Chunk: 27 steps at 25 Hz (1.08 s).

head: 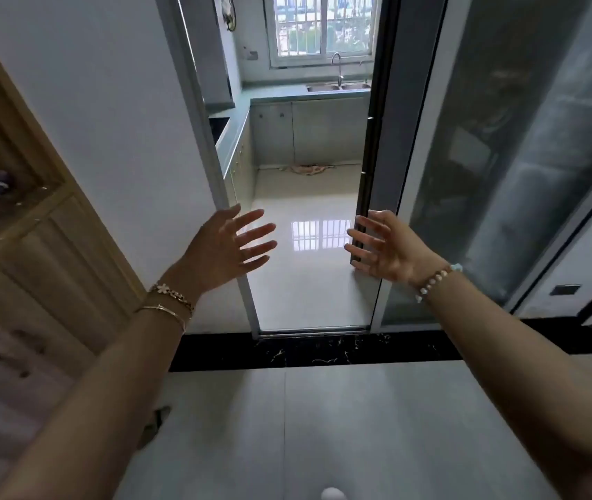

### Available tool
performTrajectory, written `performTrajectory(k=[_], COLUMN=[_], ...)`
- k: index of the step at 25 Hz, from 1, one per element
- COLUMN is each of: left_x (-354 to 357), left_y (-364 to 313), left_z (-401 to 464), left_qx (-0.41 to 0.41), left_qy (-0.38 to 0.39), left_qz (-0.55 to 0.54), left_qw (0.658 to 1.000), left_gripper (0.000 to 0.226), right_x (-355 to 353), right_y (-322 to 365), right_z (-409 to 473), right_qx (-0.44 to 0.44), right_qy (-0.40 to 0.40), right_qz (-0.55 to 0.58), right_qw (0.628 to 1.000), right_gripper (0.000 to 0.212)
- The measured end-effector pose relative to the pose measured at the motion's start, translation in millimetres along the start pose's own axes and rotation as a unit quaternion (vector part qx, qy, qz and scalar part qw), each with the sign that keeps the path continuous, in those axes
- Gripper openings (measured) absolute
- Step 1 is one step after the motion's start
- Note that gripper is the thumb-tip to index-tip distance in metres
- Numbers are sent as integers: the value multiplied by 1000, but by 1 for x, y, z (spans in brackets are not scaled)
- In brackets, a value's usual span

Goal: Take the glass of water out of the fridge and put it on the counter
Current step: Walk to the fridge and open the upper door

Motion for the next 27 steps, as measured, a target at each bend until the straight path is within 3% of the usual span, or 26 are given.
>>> performTrajectory(k=[8,15,27], left_x=[-28,-72,-128], left_y=[-23,-68,-150], left_z=[168,354,640], left_qx=[-29,-22,-21], left_qy=[-5,-5,69], left_qz=[-3,1,-27], left_qw=[1000,1000,997], left_gripper=[51,43,48], right_x=[5,20,71], right_y=[54,129,232], right_z=[153,321,590], right_qx=[39,20,44], right_qy=[-11,-15,-13], right_qz=[4,11,27], right_qw=[999,1000,999], right_gripper=[49,38,31])
Point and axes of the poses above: each hand's wrist, its own z-axis towards the middle knuckle, its own x-axis out of the palm, y = z × x, the point moved 7 cm from there along z, towards the middle knuckle, and after that the axes turned 11 degrees about z, right-handed, at the moved point
